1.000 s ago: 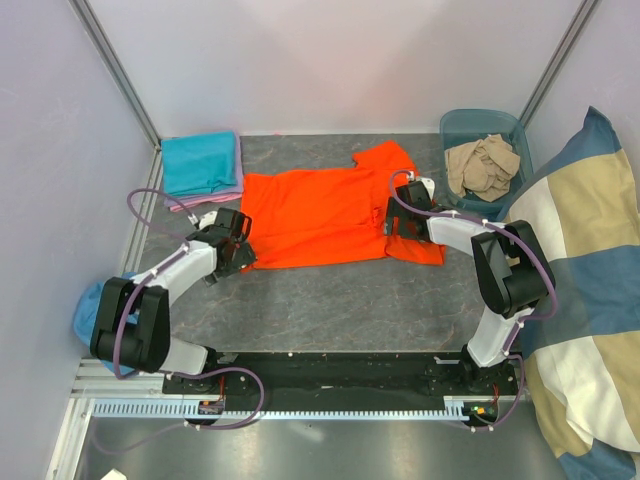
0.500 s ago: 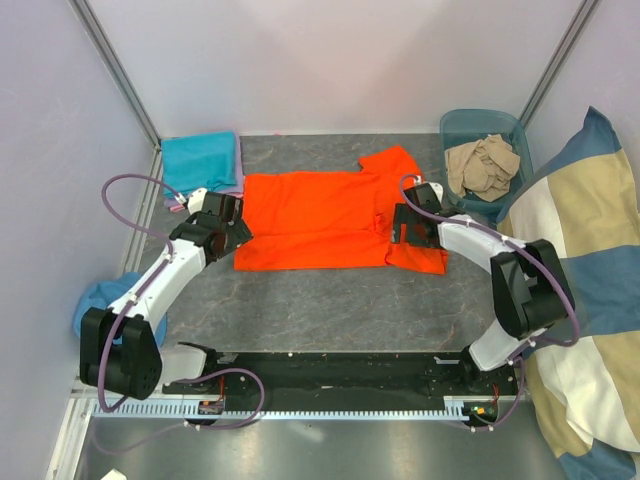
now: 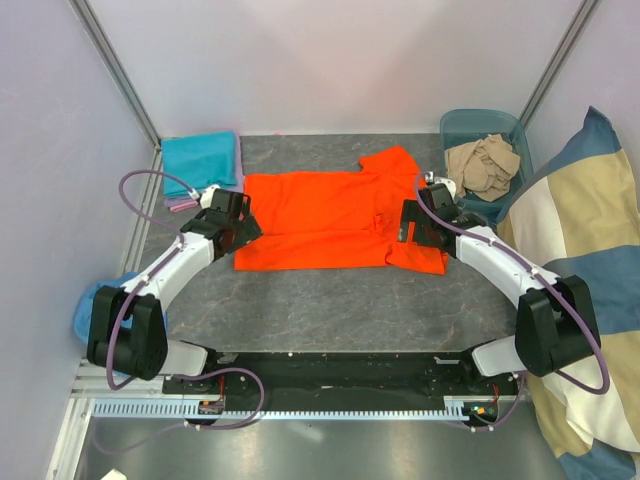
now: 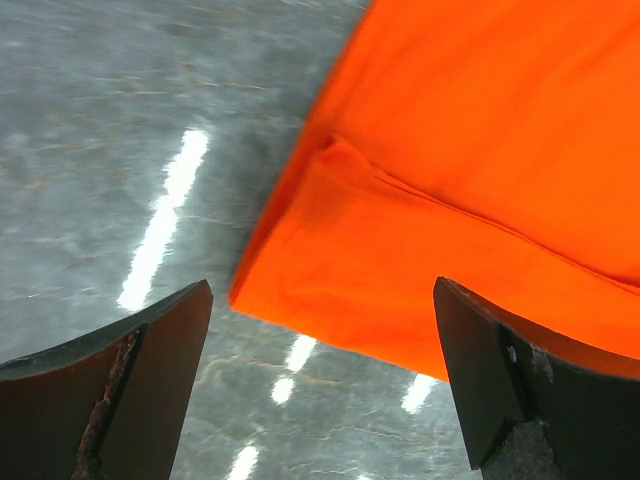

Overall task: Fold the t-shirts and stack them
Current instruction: Fold the flattened tshirt in 1/3 of the way

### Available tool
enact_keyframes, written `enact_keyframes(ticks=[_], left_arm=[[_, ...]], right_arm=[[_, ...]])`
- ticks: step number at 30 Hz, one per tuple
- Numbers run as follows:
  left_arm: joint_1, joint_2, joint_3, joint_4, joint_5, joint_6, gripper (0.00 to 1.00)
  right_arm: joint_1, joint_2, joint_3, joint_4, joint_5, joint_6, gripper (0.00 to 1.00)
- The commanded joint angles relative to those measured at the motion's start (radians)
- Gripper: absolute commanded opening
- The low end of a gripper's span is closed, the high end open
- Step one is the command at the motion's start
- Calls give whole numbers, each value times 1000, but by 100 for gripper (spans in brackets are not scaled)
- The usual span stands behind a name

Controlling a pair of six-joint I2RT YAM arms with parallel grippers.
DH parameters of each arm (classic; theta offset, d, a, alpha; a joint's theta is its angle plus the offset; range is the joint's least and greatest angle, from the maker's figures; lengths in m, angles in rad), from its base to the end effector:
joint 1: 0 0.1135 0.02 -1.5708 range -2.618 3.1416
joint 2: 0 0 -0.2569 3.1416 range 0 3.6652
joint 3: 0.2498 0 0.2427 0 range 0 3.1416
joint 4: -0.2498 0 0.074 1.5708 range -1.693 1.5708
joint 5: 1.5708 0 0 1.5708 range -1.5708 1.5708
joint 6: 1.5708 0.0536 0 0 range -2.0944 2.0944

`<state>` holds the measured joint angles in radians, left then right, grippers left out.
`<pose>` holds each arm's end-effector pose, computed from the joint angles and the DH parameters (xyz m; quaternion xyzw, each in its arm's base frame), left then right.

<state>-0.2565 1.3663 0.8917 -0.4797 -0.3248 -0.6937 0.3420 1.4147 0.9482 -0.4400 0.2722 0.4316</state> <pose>0.2719 -0.0536 0.2091 -0.2518 0.9073 0.0000 0.3367 0.2823 0.0852 0.2162 0.0861 0.9337 0.0031 0.3476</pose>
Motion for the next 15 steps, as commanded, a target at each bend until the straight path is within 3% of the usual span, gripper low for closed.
enact_keyframes(ticks=[1,6,15], left_arm=[[-62,71,30,111,66,13,100],[-159,146,35,165,64,-10,100],[-173,254,4,162,1,-3,100]], right_arm=[[-1,-2,-74,43,-59,30,98],[-1,39,-114,107,-71,52,98],[0,165,-124,142,-48,48,98]])
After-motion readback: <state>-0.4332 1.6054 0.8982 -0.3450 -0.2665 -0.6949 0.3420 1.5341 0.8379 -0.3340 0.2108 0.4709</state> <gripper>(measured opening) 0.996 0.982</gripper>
